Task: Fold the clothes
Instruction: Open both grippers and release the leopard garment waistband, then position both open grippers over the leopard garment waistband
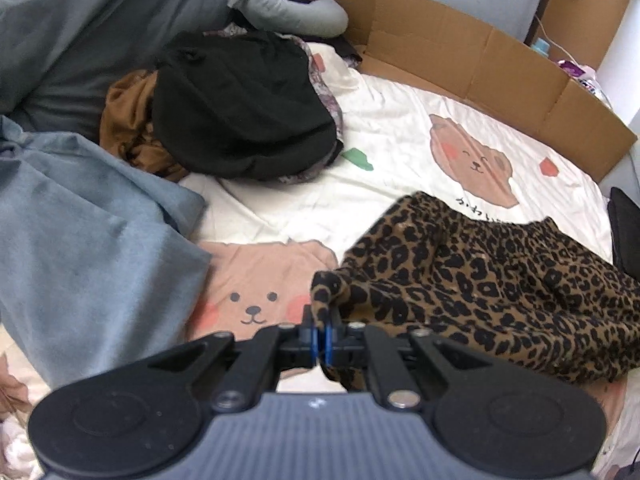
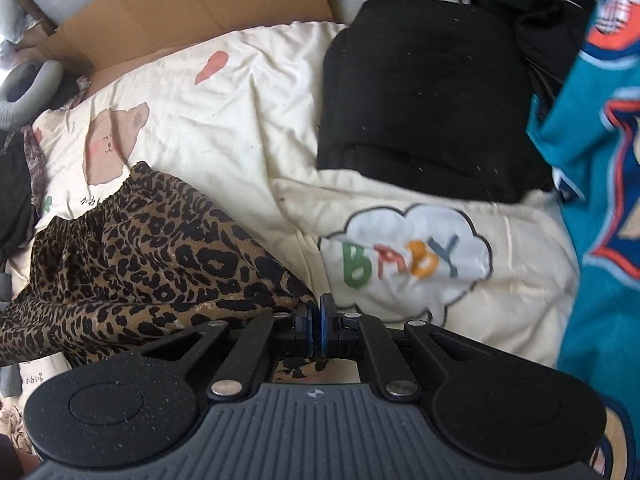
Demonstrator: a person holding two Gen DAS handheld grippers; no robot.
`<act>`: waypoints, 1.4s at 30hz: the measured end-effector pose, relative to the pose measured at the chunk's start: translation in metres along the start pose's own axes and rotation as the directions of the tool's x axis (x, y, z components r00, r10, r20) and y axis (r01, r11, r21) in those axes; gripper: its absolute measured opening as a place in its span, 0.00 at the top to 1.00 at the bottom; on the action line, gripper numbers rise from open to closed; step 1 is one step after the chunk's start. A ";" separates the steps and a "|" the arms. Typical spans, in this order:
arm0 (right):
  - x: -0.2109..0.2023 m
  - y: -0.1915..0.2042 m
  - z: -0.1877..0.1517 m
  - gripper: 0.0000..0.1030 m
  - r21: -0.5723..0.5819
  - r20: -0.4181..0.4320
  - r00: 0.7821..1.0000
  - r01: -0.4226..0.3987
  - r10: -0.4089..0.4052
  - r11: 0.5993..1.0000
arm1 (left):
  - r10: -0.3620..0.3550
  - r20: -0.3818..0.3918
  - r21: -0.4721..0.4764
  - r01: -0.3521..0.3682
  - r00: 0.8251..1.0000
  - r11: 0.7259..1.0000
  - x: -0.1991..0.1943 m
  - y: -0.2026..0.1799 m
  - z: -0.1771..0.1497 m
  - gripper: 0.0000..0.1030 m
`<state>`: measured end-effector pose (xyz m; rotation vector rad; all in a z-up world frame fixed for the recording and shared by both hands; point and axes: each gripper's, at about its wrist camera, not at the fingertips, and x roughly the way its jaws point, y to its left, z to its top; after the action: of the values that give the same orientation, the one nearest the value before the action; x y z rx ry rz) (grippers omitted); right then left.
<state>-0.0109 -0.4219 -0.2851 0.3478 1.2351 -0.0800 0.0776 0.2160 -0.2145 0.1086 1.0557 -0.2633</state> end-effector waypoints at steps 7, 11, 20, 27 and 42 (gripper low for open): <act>-0.025 0.001 -0.009 0.99 0.025 0.037 0.999 -0.027 0.026 0.999 | -0.001 0.043 0.000 0.001 0.999 1.000 -0.023 0.008 0.014 0.96; -0.035 0.003 -0.009 0.99 0.029 0.048 0.998 -0.037 0.035 0.999 | 0.005 0.011 -0.001 -0.005 1.000 1.000 -0.022 0.010 0.011 0.96; -0.028 -0.003 -0.022 0.95 0.068 -0.018 1.000 -0.006 0.007 0.998 | 0.024 -0.082 -0.008 -0.024 0.996 1.000 -0.016 0.015 0.001 0.95; -0.032 -0.010 -0.028 0.67 0.086 0.004 1.000 0.023 -0.024 0.996 | 0.054 -0.122 -0.017 -0.056 0.991 0.998 -0.010 0.030 -0.005 0.88; -0.019 0.004 -0.009 0.56 0.060 0.123 0.991 0.037 -0.044 0.998 | 0.055 -0.097 0.042 -0.051 0.994 0.998 0.017 0.023 0.030 0.61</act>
<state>-0.0250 -0.4181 -0.2693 0.3626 1.1185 -0.1698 0.1165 0.2293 -0.2156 0.1861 1.1435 -0.2330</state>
